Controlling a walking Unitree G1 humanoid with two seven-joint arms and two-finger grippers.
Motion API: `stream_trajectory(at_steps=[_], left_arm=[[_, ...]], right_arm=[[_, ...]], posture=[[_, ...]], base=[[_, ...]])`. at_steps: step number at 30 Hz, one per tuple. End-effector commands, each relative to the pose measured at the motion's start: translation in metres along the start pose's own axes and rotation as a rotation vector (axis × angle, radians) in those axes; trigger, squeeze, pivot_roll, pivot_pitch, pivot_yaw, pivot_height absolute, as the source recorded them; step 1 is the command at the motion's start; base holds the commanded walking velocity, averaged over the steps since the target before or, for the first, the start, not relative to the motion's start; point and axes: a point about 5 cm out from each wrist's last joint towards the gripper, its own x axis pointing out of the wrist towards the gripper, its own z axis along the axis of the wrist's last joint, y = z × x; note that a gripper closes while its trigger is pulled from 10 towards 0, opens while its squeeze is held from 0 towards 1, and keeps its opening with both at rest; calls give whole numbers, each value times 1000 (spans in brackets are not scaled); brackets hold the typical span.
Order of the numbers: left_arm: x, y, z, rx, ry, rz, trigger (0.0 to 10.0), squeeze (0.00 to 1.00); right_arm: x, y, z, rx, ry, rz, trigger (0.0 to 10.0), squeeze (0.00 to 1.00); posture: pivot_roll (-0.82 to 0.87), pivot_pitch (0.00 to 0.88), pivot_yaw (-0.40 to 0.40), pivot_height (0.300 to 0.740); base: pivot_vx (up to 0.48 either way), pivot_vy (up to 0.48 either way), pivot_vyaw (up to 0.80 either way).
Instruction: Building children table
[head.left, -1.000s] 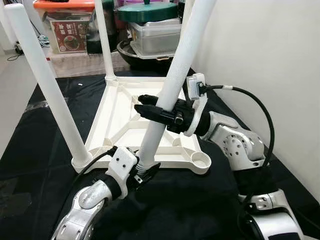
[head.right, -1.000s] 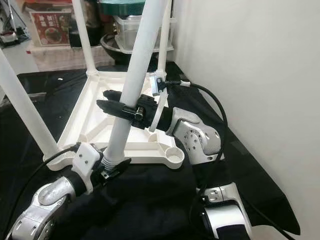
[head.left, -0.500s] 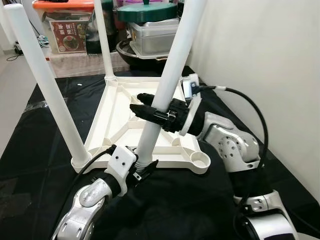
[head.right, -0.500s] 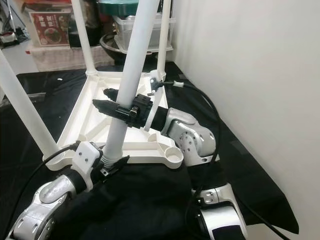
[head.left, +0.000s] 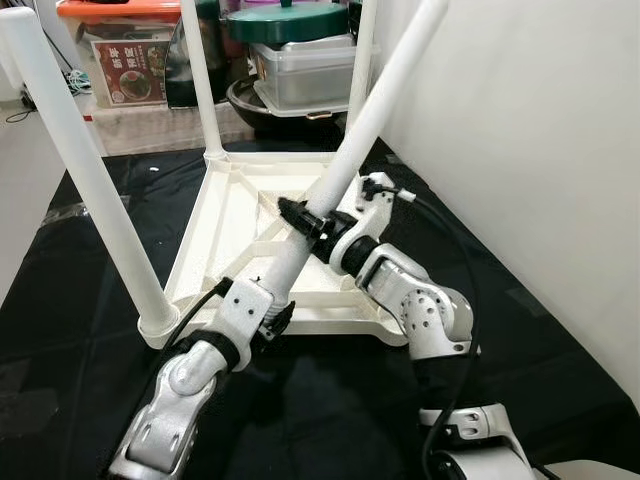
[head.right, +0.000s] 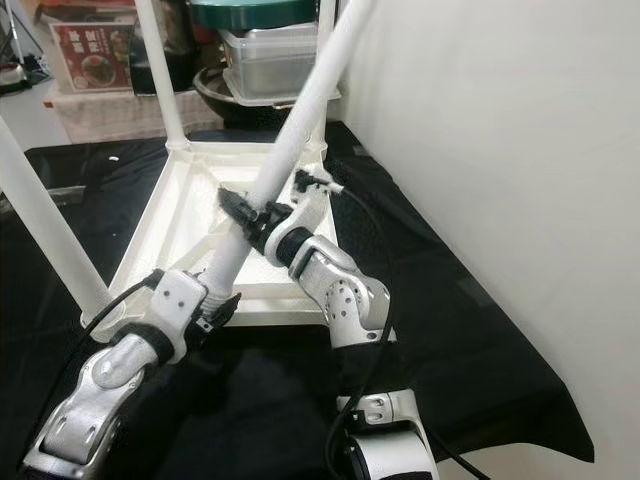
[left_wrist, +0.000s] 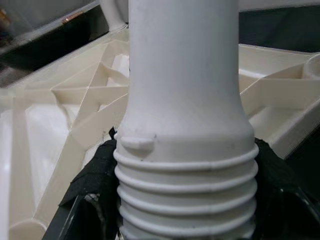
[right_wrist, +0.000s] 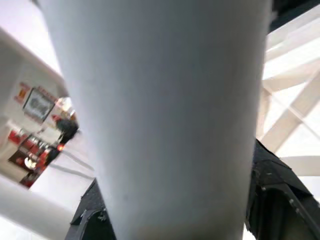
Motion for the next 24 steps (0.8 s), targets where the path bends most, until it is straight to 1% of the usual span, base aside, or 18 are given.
stream_trajectory(at_steps=[1, 2, 3, 5, 6, 7, 9, 11, 12, 15, 16, 17, 18, 19, 21, 24], left_arm=[[13, -11, 10, 50, -45, 9, 10000, 0], [13, -11, 10, 50, -45, 9, 10000, 0], [22, -19, 15, 74, -57, 0, 10000, 0], [32, -32, 22, 115, -76, -25, 10000, 0], [32, -32, 22, 115, -76, -25, 10000, 0], [35, -35, 24, 128, -81, -31, 10000, 0], [35, -35, 24, 128, -81, -31, 10000, 0], [38, -42, 23, 173, -84, -49, 10000, 0], [37, -44, 21, 196, -80, -57, 10000, 0], [36, -45, 18, 213, -77, -60, 10000, 0], [35, -45, 15, 231, -72, -62, 10000, 0], [32, -44, 12, 242, -68, -60, 10000, 0], [32, -44, 12, 242, -68, -60, 10000, 0], [29, -42, 8, 261, -61, -54, 10000, 0], [29, -42, 8, 261, -61, -54, 10000, 0], [21, -35, -3, 291, -40, -27, 10000, 0]], right_arm=[[9, 20, -31, 181, 46, 16, 10000, 0], [9, 20, -31, 181, 46, 16, 10000, 0], [11, 26, -34, 210, 49, 20, 10000, 0], [14, 30, -35, 245, 45, -4, 10000, 0], [14, 30, -35, 245, 45, -4, 10000, 0], [15, 30, -35, 260, 44, -20, 10000, 0], [15, 30, -35, 260, 44, -20, 10000, 0], [16, 28, -34, 345, 47, -61, 10000, 0], [16, 28, -32, 379, 46, -73, 10000, 0], [16, 28, -31, 400, 47, -82, 10000, 0], [16, 28, -30, 408, 46, -89, 8941, 0], [16, 26, -29, 410, 43, -99, 10000, 0], [16, 26, -29, 410, 43, -99, 10000, 0], [15, 22, -26, 406, 38, -112, 10000, 0], [15, 22, -26, 406, 38, -112, 10000, 0], [16, 10, -14, 389, 29, -136, 10000, 0]], posture=[[71, 0, -54, 740], [71, 0, -54, 740], [71, 0, -54, 740], [70, 0, -57, 740], [70, 0, -57, 740], [70, 0, -57, 740], [70, 0, -57, 740], [70, 0, -56, 740], [64, 0, -51, 740], [64, 0, -51, 740], [59, 0, -47, 740], [59, 0, -46, 740], [59, 0, -46, 740], [59, 0, -46, 740], [59, 0, -46, 740], [66, 0, -50, 740]], base=[[0, 0, 0], [0, 0, 0], [0, 0, 0], [0, 0, 0], [0, 0, 0], [0, 0, 0], [0, 0, 0], [0, 0, 0], [0, 0, 0], [0, 0, 0], [0, 0, 0], [0, 0, 0], [0, 0, 0], [0, 0, 0], [0, 0, 0], [0, 0, 0]])
